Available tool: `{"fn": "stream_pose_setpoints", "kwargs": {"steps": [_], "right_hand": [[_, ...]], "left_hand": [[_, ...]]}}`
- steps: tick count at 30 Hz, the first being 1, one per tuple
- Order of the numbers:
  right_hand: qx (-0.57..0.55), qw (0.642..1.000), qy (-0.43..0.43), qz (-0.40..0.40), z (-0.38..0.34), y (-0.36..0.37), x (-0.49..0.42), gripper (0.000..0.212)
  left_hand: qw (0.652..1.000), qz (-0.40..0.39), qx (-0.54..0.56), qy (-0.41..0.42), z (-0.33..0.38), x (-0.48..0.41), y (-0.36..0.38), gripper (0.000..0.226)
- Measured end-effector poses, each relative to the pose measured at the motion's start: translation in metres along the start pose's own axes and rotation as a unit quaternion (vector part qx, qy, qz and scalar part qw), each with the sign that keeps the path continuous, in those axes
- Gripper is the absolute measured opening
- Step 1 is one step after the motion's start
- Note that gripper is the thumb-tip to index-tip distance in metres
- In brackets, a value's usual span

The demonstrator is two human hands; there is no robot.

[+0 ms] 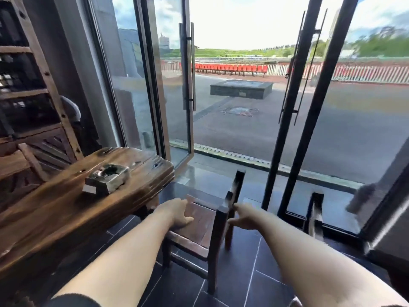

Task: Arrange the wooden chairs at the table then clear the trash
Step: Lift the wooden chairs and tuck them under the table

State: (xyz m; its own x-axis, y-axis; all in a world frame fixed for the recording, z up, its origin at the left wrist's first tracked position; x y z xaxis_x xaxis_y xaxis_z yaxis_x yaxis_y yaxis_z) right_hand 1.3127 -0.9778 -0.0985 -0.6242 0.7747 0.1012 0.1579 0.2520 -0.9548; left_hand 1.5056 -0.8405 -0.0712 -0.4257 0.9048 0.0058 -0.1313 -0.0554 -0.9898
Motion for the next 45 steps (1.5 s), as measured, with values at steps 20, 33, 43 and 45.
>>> {"fn": "stream_pose_setpoints", "kwargs": {"steps": [20,33,43,45], "right_hand": [[-0.050,0.882,0.465,0.050,0.186,-0.018,-0.056,0.067],[-0.128,0.705,0.683,0.143,0.193,-0.003,0.082,0.075],[-0.175,0.627,0.740,0.170,0.206,0.043,0.176,0.064],[-0.193,0.596,0.761,0.168,0.198,0.060,0.195,0.065]], "left_hand": [[0.864,-0.081,-0.012,0.497,0.230,-0.312,0.069,0.051],[0.711,-0.125,0.029,0.692,0.390,-0.238,0.094,0.039],[0.633,-0.160,0.002,0.757,0.464,-0.131,0.152,0.051],[0.626,-0.176,-0.017,0.759,0.468,-0.110,0.162,0.050]]}}
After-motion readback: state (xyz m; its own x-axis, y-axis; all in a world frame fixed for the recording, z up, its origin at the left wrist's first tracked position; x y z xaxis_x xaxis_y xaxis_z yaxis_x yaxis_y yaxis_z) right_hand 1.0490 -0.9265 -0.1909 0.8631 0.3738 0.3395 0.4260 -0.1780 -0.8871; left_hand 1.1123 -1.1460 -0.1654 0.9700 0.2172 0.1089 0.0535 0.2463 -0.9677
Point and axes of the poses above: each hand's wrist, its own x-axis away from the middle knuckle, its own y-axis out of the palm, z = x × y, the point moved 5 cm from there along -x, towards the middle knuckle, and after that the axes turned 14 degrees about z, right-handed, at the moved point
